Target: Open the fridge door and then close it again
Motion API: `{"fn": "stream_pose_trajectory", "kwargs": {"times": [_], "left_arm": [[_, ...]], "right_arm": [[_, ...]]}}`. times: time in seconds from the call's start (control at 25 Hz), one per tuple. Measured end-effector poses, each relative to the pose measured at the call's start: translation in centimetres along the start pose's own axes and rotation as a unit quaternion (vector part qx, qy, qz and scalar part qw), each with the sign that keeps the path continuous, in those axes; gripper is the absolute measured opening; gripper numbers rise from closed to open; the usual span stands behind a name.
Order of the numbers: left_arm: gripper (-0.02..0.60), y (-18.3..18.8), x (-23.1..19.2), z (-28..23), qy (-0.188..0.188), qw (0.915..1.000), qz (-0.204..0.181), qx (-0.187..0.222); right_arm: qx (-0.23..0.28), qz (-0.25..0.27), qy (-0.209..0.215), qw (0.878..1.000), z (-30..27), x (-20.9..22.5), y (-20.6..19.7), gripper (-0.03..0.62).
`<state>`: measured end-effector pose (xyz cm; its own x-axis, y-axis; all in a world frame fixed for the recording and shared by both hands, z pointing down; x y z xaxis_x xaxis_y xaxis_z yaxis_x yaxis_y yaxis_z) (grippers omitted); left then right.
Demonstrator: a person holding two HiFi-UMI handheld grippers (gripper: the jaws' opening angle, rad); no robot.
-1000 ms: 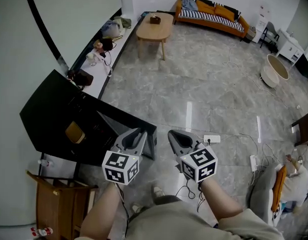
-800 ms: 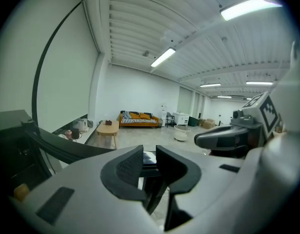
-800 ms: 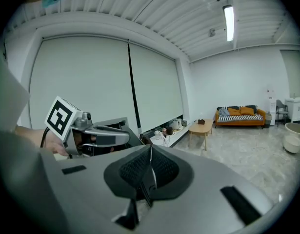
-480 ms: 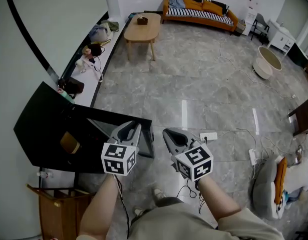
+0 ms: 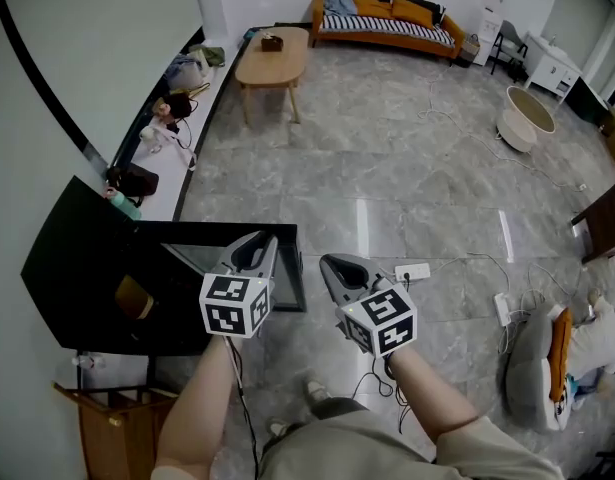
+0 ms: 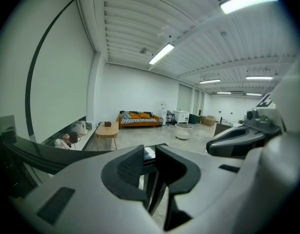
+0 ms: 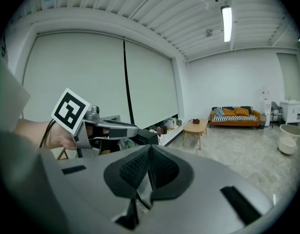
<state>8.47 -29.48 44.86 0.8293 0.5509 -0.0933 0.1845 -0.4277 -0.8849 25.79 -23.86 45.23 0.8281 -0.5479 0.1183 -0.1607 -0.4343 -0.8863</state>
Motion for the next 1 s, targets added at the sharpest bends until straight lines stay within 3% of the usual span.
{"fn": "stream_pose_trajectory", "kwargs": {"times": [0.2, 1.0], "left_arm": [[0.067, 0.7, -0.6, -1.2, 0.005, 0.9999, -0.012, 0.002], [0.057, 2.1, -1.4, -4.2, 0.023, 0.9997, 0.009, 0.009]], "right_arm": [[0.003, 0.037, -0.017, 0.999, -1.7, 1.7, 1.6, -0.003], [0.003, 0.010, -0.012, 1.000, -3.7, 4.8, 1.6, -0.003]]}}
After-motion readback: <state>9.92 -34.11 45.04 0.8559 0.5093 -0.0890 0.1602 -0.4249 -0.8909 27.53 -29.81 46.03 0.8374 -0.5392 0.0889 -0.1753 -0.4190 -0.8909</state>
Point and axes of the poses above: the fingertips, and each gripper's own axes: z backward along the fingers, x to its right, y out of its top, the point moved 8 cm from there along z, backward along the fingers, and after that the axes turned 5 degrees about -x, right-handed, at the moved point
